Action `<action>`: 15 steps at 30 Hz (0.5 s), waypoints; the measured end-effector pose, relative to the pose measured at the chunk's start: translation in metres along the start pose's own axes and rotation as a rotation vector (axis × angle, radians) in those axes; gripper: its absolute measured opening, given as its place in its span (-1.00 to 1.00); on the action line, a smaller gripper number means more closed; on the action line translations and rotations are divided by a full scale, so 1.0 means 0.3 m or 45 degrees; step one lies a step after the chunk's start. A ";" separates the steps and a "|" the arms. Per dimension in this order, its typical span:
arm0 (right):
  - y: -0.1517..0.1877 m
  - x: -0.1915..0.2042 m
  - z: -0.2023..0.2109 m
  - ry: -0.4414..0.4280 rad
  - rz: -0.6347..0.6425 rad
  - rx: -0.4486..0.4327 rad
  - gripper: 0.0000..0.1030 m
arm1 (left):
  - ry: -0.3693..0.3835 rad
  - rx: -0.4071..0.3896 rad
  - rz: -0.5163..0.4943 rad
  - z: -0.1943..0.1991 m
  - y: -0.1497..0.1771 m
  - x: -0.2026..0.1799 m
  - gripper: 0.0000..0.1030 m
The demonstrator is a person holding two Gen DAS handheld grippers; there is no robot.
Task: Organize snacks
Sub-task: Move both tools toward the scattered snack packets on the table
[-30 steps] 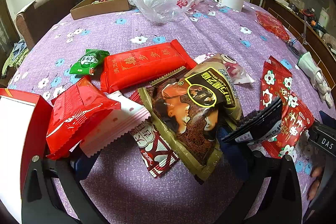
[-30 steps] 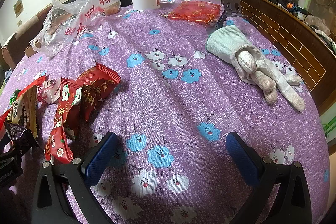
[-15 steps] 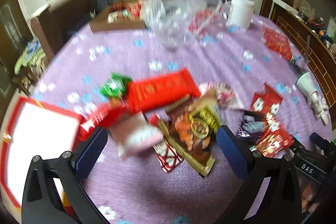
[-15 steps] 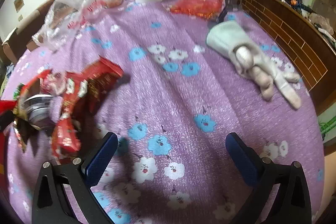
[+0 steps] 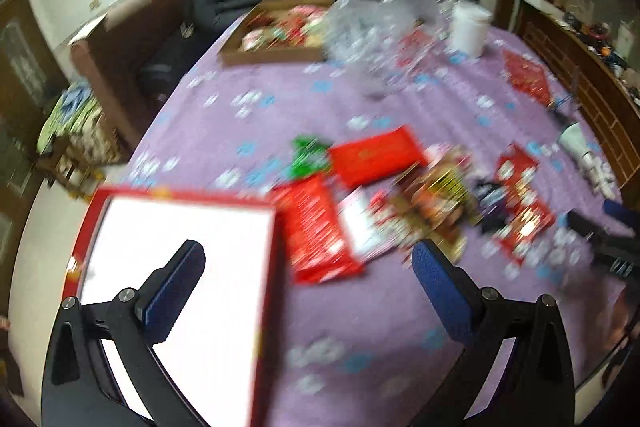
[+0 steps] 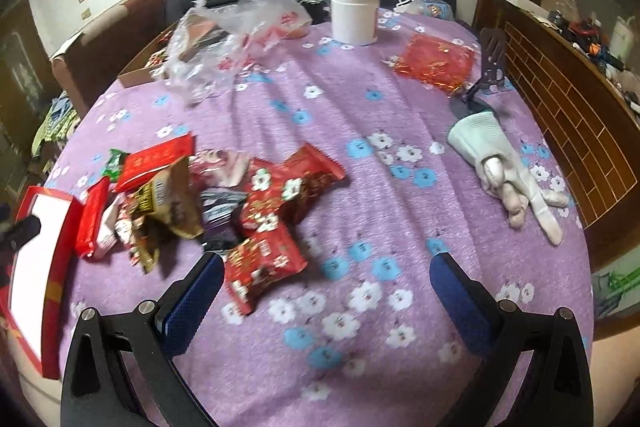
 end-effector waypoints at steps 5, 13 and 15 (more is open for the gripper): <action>0.006 0.079 0.010 -0.079 -0.012 0.055 0.97 | -0.014 0.056 0.023 0.014 0.082 0.082 1.00; -0.002 0.269 0.052 -0.177 0.075 0.068 0.96 | -0.036 0.067 -0.083 0.031 0.066 0.132 1.00; -0.012 0.300 0.053 -0.197 0.072 0.069 0.96 | -0.046 0.077 -0.098 0.031 0.065 0.153 1.00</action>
Point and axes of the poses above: each gripper's, at about its wrist camera, not at the fingertips, and z roughly against the way its jaws point, x to its left, y to its underside, the point moved 7 cm from there along -z, roughly the way its jaws point, and after that the axes turned 13 degrees about y, right-handed, at the moved point
